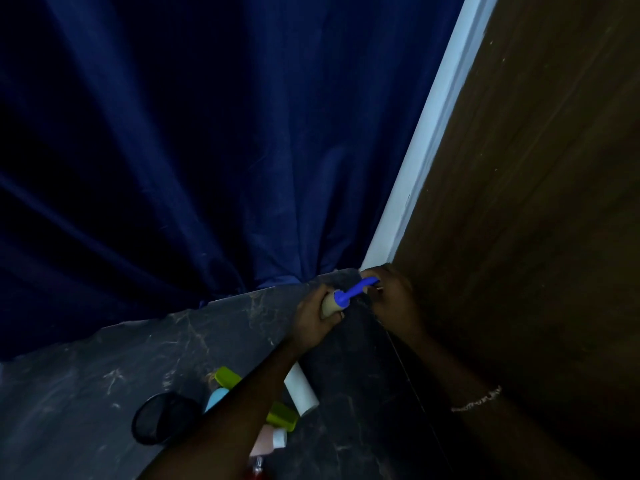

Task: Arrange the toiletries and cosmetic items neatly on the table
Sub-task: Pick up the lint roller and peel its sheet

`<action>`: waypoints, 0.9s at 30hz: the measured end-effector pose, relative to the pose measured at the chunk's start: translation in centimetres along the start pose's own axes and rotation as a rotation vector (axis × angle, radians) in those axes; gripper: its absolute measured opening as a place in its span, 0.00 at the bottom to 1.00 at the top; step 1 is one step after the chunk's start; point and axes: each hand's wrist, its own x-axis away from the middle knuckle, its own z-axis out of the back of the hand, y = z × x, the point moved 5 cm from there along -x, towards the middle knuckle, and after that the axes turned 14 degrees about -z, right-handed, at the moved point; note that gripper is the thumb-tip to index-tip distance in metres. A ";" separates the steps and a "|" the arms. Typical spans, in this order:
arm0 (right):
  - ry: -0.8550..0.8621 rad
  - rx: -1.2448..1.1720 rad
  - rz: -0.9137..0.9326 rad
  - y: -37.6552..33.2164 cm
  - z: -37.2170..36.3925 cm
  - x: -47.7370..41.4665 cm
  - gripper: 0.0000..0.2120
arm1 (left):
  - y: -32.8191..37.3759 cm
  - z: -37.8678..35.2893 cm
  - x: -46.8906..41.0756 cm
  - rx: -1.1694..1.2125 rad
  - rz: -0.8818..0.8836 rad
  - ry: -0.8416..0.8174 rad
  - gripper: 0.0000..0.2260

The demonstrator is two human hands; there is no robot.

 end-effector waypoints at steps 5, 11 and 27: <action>-0.162 0.171 -0.087 0.1 0.5 4.1 0.11 | 1.9 1.0 3.0 -0.115 -0.053 -0.096 0.20; -0.392 0.537 -0.122 -0.9 -0.1 10.0 0.16 | 5.3 2.1 7.2 -0.306 -0.098 -0.286 0.20; -0.510 0.451 -0.075 -9.7 -4.6 19.8 0.19 | 10.3 11.2 18.3 -0.659 -0.153 -0.332 0.22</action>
